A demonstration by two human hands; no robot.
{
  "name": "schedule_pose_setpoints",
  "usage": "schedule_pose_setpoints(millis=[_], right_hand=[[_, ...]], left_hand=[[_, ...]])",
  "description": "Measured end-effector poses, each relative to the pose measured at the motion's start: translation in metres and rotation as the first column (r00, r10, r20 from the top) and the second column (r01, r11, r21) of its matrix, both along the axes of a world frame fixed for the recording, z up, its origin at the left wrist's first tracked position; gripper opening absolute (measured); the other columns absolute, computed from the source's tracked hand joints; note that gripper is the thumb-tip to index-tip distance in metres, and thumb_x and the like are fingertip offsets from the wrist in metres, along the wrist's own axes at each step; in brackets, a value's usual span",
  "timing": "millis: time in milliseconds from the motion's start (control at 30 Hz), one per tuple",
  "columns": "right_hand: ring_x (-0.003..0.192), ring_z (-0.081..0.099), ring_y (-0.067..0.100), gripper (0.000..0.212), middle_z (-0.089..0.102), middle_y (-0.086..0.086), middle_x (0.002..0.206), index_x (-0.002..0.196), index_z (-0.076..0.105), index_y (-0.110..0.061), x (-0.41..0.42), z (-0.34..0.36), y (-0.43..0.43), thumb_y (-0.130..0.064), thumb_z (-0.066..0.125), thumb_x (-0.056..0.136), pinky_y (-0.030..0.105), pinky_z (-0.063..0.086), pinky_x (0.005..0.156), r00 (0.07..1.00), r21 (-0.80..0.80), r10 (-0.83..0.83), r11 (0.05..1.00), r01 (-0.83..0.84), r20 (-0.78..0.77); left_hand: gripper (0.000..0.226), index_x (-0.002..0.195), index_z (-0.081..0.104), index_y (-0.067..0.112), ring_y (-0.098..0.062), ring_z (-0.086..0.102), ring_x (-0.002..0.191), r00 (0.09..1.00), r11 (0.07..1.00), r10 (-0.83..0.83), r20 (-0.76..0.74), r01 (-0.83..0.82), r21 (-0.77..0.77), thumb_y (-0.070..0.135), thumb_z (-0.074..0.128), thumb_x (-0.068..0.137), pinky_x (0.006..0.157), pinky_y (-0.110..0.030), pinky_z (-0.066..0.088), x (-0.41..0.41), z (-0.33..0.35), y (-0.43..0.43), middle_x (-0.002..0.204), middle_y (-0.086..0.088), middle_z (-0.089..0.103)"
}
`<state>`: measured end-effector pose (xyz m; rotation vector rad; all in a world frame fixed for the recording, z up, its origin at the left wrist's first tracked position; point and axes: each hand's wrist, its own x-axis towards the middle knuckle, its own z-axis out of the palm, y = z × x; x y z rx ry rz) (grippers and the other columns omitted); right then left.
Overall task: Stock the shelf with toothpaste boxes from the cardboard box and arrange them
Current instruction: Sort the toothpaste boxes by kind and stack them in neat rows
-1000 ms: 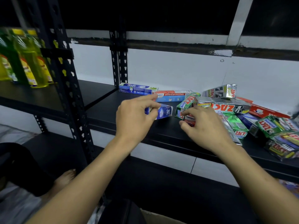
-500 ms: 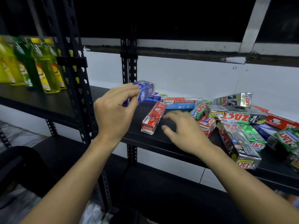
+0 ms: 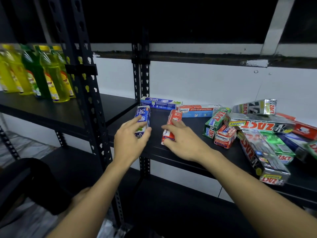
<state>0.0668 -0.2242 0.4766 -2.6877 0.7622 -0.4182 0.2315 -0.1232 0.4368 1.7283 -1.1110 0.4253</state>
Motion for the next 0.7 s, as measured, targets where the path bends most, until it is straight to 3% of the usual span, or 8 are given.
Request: schedule_pose_setpoints(millis=[67,167,267,333,400,433,533,700], right_hand=[[0.148,0.015,0.025,0.055,0.024,0.007,0.16,0.147,0.039,-0.028,-0.009,0.002,0.006,-0.035,0.049,0.094,0.044,0.027,0.115,0.999,-0.011,-0.039,0.999,0.039,0.004],[0.146,0.023,0.03,0.058,0.018,0.007,0.162,0.151,0.033,-0.029,-0.025,0.0,0.01,-0.033,0.046,0.095,0.045,0.031,0.115,0.998,-0.018,-0.055,0.998,0.055,-0.009],[0.146,0.027,0.03,0.059,0.015,0.007,0.163,0.152,0.032,-0.03,-0.04,0.001,0.01,-0.033,0.047,0.094,0.045,0.032,0.115,0.998,-0.009,-0.056,0.998,0.055,-0.018],[0.146,0.026,0.028,0.059,0.015,0.005,0.163,0.151,0.034,-0.03,-0.05,0.003,0.01,-0.031,0.048,0.094,0.041,0.03,0.116,0.997,-0.013,-0.072,0.997,0.071,-0.023],[0.146,0.026,0.026,0.059,0.015,0.004,0.163,0.151,0.034,-0.029,-0.06,0.005,0.01,-0.029,0.049,0.094,0.036,0.028,0.115,0.995,-0.012,-0.093,0.996,0.093,-0.032],[0.146,0.027,0.025,0.059,0.015,0.004,0.163,0.151,0.034,-0.029,-0.064,0.006,0.009,-0.029,0.049,0.094,0.034,0.028,0.114,0.994,-0.015,-0.102,0.995,0.101,-0.039],[0.146,0.027,0.026,0.059,0.014,0.002,0.163,0.151,0.034,-0.029,-0.076,0.011,0.008,-0.028,0.05,0.094,0.034,0.03,0.113,0.991,-0.036,-0.119,0.992,0.117,-0.064],[0.148,0.022,0.02,0.06,0.016,-0.004,0.163,0.15,0.034,-0.034,-0.093,0.025,0.004,-0.031,0.053,0.093,0.034,0.024,0.117,0.98,-0.098,-0.112,0.99,0.097,-0.167]], left_hand=[[0.026,0.112,0.075,0.026,-0.003,0.054,0.123,0.989,0.998,-0.05,-0.142,0.043,-0.053,0.033,0.07,0.087,0.103,-0.026,0.044,-0.001,0.006,0.001,0.135,0.009,0.061],[0.026,0.115,0.073,0.023,0.006,0.055,0.116,0.933,0.988,-0.137,-0.332,0.103,-0.119,0.021,0.063,0.091,0.095,-0.016,0.048,-0.004,0.015,-0.001,0.135,0.013,0.058],[0.029,0.118,0.072,0.019,0.008,0.056,0.109,0.912,0.99,-0.14,-0.385,0.12,-0.074,0.015,0.055,0.094,0.083,-0.001,0.041,-0.006,0.018,-0.007,0.133,0.013,0.058],[0.033,0.12,0.07,0.02,0.0,0.058,0.108,0.91,0.99,-0.128,-0.394,0.143,0.008,0.013,0.052,0.094,0.082,-0.002,0.041,-0.005,0.016,-0.014,0.127,0.012,0.062],[0.035,0.12,0.071,0.022,-0.008,0.065,0.099,0.899,0.98,-0.142,-0.414,0.187,0.069,0.009,0.054,0.091,0.09,-0.017,0.051,-0.003,0.015,-0.02,0.116,0.009,0.068],[0.035,0.119,0.071,0.022,-0.009,0.066,0.096,0.907,0.974,-0.143,-0.395,0.201,0.107,0.008,0.058,0.09,0.092,-0.022,0.051,-0.003,0.015,-0.023,0.112,0.009,0.069],[0.033,0.12,0.071,0.021,-0.004,0.058,0.099,0.976,0.957,-0.114,-0.186,0.158,0.244,0.013,0.071,0.088,0.091,-0.015,0.042,-0.002,0.019,-0.027,0.111,0.006,0.07],[0.034,0.115,0.073,0.023,-0.002,0.065,0.09,0.975,0.948,-0.191,-0.116,0.214,0.236,0.027,0.079,0.082,0.092,-0.025,0.051,0.013,0.025,-0.037,0.099,0.006,0.073]])
